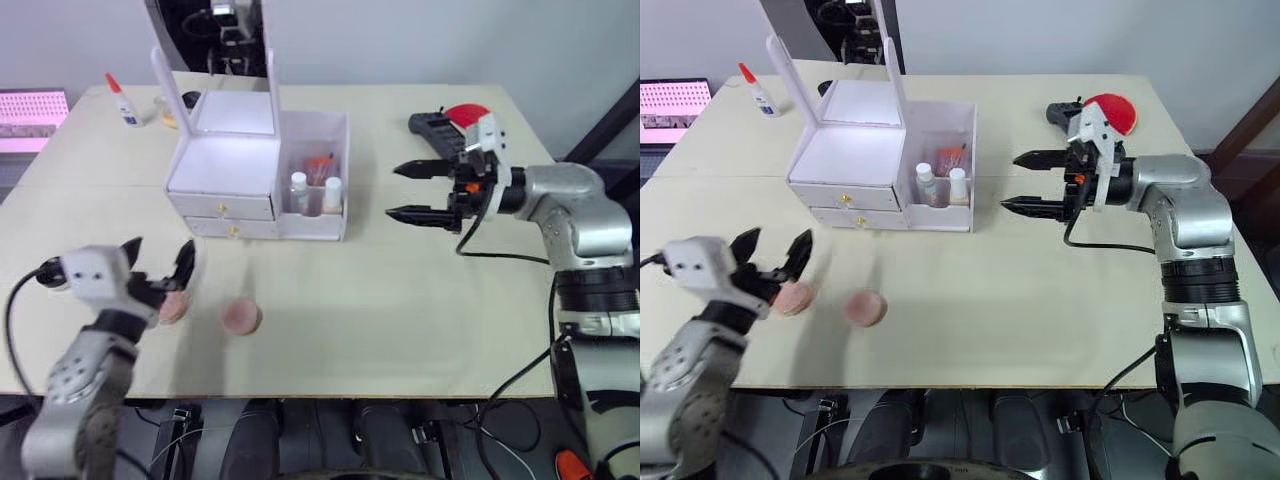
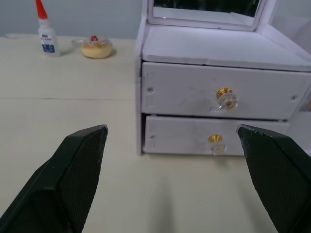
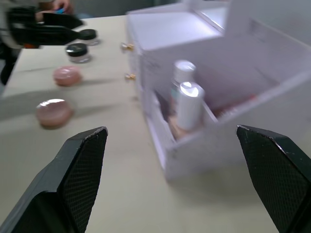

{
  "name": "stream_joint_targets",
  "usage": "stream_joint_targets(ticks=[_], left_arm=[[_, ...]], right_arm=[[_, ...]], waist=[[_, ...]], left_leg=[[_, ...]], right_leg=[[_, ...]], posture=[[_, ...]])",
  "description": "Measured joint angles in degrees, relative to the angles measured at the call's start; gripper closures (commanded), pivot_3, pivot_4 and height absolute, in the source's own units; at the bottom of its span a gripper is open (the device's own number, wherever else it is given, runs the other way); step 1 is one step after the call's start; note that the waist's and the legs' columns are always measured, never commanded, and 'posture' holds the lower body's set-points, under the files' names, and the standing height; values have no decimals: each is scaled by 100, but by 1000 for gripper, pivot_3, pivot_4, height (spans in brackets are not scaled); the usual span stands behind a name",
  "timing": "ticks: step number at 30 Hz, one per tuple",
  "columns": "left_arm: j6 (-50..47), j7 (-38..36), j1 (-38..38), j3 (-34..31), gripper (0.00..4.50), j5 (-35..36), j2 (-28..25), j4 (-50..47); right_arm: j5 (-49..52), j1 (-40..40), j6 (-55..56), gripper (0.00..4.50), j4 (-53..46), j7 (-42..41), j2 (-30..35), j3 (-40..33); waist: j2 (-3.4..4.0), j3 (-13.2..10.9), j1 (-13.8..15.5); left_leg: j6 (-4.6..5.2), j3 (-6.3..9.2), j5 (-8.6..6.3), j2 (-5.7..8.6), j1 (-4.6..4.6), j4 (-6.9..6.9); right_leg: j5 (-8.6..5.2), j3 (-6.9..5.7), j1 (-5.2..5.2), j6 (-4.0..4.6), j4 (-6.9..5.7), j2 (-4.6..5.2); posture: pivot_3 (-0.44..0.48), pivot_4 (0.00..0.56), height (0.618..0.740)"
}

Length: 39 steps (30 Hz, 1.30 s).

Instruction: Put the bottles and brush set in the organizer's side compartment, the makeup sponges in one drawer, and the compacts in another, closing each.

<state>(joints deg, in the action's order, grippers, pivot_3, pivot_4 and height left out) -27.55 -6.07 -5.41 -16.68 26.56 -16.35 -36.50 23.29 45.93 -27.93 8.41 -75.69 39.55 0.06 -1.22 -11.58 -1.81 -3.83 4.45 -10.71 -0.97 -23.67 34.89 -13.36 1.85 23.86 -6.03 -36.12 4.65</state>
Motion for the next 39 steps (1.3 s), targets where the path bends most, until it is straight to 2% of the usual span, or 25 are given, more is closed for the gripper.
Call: stream_joint_targets(ticks=[3,6,7,22,25,29,39], left_arm=[[-44,106,483,489,13,-225,139,223],[-68,203,765,594,806,-386,205,538],[-71,237,829,620,1294,-451,209,621],[-64,378,1251,942,1294,-946,588,1135],[-43,369,1296,945,2086,-995,644,1248],[-11,351,1380,946,4152,-1047,668,1330],[155,266,1146,1064,4180,-1172,763,1185]], right_arm=[[59,261,-83,25,-275,17,-106,167],[58,345,-77,0,-381,84,-118,178],[58,343,-83,0,-388,109,-124,185],[62,186,-103,0,-704,449,-231,244],[68,183,-165,0,-733,501,-243,264],[68,184,-171,0,-769,553,-248,280],[51,184,-161,0,-768,577,-253,414]], waist=[[0,0,0],[-1,0,-12],[-1,0,-13],[-1,0,-10],[-1,0,-7],[-1,0,4],[-1,0,75]], left_leg=[[1,0,0,0,0,0],[3,1,-1,0,0,-1],[3,1,-1,0,0,-1],[3,1,-1,0,-1,0],[3,1,-1,0,-1,1],[3,1,-1,0,-1,1],[3,0,-2,0,-2,0]], right_leg=[[1,0,0,-2,0,0],[1,-1,1,-3,0,-1],[1,-1,1,-4,0,-1],[1,-1,0,-5,2,0],[1,-1,-1,-5,2,0],[1,-1,-1,-5,3,0],[1,-1,0,-5,6,0]], posture=[[0,150,740],[0,150,740],[0,150,740],[0,150,740],[0,150,740],[0,150,740],[0,150,740]])
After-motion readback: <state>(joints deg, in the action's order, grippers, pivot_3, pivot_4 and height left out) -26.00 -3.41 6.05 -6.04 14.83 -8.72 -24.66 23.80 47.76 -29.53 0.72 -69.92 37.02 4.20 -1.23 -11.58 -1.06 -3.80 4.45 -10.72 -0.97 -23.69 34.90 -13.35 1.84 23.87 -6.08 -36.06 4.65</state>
